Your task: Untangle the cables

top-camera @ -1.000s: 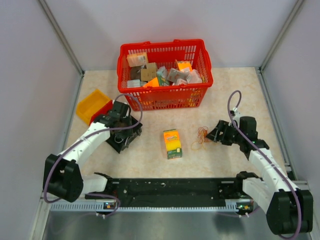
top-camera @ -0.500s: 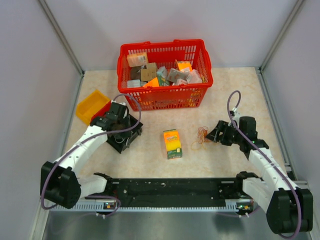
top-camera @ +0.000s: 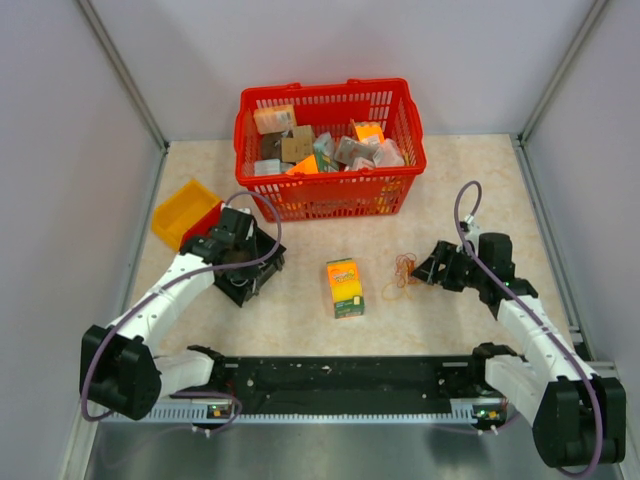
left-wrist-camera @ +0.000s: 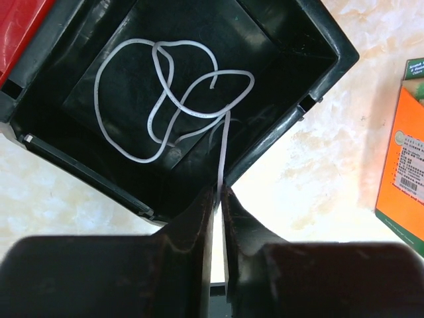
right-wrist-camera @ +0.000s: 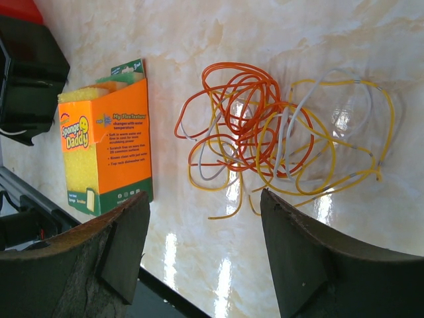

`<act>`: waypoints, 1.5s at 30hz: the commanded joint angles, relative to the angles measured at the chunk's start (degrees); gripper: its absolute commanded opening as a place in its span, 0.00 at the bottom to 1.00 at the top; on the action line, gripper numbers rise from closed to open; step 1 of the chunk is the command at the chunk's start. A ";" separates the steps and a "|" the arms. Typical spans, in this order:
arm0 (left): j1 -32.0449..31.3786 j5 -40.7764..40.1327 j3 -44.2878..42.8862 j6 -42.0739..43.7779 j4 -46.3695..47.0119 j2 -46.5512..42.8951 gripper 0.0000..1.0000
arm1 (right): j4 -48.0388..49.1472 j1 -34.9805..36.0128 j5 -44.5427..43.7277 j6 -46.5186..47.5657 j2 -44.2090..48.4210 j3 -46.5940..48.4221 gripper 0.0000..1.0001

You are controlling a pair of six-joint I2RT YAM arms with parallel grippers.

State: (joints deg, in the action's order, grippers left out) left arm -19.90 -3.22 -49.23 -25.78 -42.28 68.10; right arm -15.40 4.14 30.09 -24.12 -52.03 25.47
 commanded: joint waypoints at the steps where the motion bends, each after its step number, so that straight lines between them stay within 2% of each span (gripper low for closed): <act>1: -0.23 -1.26 -1.13 0.38 -1.13 -0.42 0.08 | 2.39 0.60 0.68 0.48 0.61 -0.34 0.67; 3: -0.23 -1.26 -2.26 0.38 -2.27 -1.03 0.00 | 2.30 0.60 0.50 0.39 0.61 -0.25 0.67; 10: -0.05 -1.34 -6.92 0.38 -3.51 -5.08 0.00 | 2.21 0.60 0.32 0.48 0.61 -0.16 0.67; 18: -0.05 -17.06 -12.02 1.17 -1.84 4.22 0.00 | 1.43 0.60 -2.04 -0.66 0.35 0.28 0.66; 22: 0.12 -18.05 -12.56 1.26 -1.13 7.57 0.00 | -1.56 0.60 -8.63 -3.30 -0.96 1.24 0.65; 23: -0.05 -16.57 -12.82 1.17 -1.83 7.75 0.10 | -2.09 0.52 -9.95 -3.74 -1.49 1.42 0.65; 25: -0.22 -12.70 -13.08 0.30 -3.42 6.62 0.43 | -3.05 0.52 -12.32 -4.62 -2.28 1.51 0.64; 26: -0.40 -10.34 -12.12 0.21 -3.16 4.78 0.51 | -3.41 0.60 -13.38 -4.80 -2.55 1.51 0.64; 28: -0.75 -6.63 -10.89 0.20 -2.63 0.13 0.62 | -3.41 0.69 -14.44 -5.50 -3.16 1.51 0.64; 31: -1.45 1.70 -8.52 -0.67 0.34 -8.13 0.64 | -1.14 1.39 -12.61 -5.94 -5.79 1.60 0.64; 33: -2.85 11.18 -5.63 -3.56 6.47 -11.66 0.61 | 0.89 2.10 -9.88 -5.85 -7.90 1.77 0.60; 35: -8.28 15.08 -3.16 -7.25 12.81 -12.72 0.56 | 2.56 2.45 -9.34 -6.38 -9.66 1.95 0.57; 38: -22.42 9.48 -3.06 -9.99 21.34 -9.58 0.56 | 4.49 2.45 -12.67 -5.77 -10.63 2.47 0.53; 39: -26.46 8.33 -3.67 -10.43 23.89 -6.86 0.59 | 4.59 2.45 -14.16 -4.89 -10.98 2.91 0.50; 40: -29.20 7.97 -4.98 -10.78 25.74 -3.53 0.64 | 4.67 2.45 -14.96 -4.45 -11.25 3.44 0.44; 42: -32.73 7.27 -8.84 -11.22 28.30 3.76 0.71 | 4.06 2.45 -15.50 -3.92 -11.51 4.23 0.23; 44: -35.54 6.22 -14.37 -9.91 29.79 11.32 0.74 | 3.45 2.36 -14.36 -4.53 -11.08 4.32 0.02; 45: -36.78 5.43 -17.10 -8.95 30.06 15.53 0.74 | 3.27 2.45 -13.83 -5.32 -10.12 3.80 0.00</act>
State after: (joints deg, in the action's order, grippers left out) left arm -52.80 4.19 -57.80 -34.85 -21.28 72.55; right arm -14.20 6.24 16.56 -29.12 -63.40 26.76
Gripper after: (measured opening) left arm 0.731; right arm 0.082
